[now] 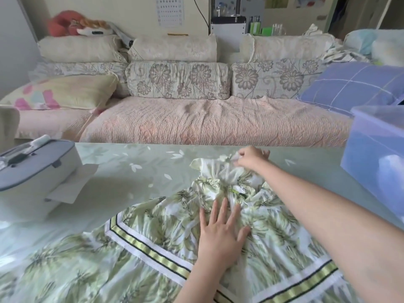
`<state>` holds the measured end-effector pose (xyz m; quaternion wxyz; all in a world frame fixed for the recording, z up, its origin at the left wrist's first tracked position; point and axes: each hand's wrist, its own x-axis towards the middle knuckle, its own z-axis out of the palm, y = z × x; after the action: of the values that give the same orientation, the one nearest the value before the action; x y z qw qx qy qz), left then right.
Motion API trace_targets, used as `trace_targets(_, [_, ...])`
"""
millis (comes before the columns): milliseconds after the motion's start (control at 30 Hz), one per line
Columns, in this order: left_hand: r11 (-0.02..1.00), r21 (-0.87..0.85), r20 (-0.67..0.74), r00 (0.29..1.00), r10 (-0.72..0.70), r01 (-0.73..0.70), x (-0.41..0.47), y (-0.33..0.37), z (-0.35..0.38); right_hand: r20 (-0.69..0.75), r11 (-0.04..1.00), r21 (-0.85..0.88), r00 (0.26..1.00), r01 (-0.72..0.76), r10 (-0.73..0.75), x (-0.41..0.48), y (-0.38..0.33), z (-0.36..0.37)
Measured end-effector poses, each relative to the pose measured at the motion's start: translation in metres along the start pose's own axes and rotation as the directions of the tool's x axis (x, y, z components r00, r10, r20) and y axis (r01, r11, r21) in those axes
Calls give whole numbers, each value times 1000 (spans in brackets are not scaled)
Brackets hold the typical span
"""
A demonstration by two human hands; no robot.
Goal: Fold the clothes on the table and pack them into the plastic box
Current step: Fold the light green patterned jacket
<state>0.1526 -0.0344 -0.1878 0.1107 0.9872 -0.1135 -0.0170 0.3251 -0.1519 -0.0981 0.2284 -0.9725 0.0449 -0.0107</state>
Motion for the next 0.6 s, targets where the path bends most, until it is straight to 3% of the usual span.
trace_targets(67, [1000, -7, 36, 999, -1, 1, 2, -1, -2, -207, 961, 231, 973, 154, -106, -14, -3, -15])
trace_targets(133, [997, -72, 94, 996, 11, -4, 4, -5, -9, -410, 879, 321, 889, 352, -206, -38, -1, -32])
trace_targets(200, [951, -310, 69, 997, 30, -7, 0, -10, -23, -485, 824, 299, 820, 481, -302, -72, 10, -38])
trace_targets(233, [873, -487, -5, 1000, -23, 18, -6, -14, -32, -488, 824, 252, 802, 508, -345, -91, 20, -36])
trace_targets(300, [634, -765, -127, 939, -318, 112, -25, -25, -52, -428, 825, 125, 780, 551, -456, -130, 47, -28])
trace_targets(367, [349, -932, -115, 828, -548, 102, -41, -43, -68, -153, 800, -74, 786, 595, -599, -165, 76, -18])
trace_targets(400, [269, -956, -65, 810, -583, 117, -47, -52, -71, 33, 785, -125, 794, 606, -608, -181, 89, -15])
trace_targets(467, [288, -938, 0, 829, -560, 195, -53, -64, -71, 208, 862, -25, 846, 507, -491, -203, 105, -21])
trace_targets(533, [436, -858, 13, 860, -511, 271, -53, -64, -64, 111, 912, 242, 924, 332, -366, -212, 109, -34])
trace_targets(600, [525, -792, 37, 884, -466, 310, -50, -55, -60, 8, 909, 396, 990, 129, -144, -207, 104, -45])
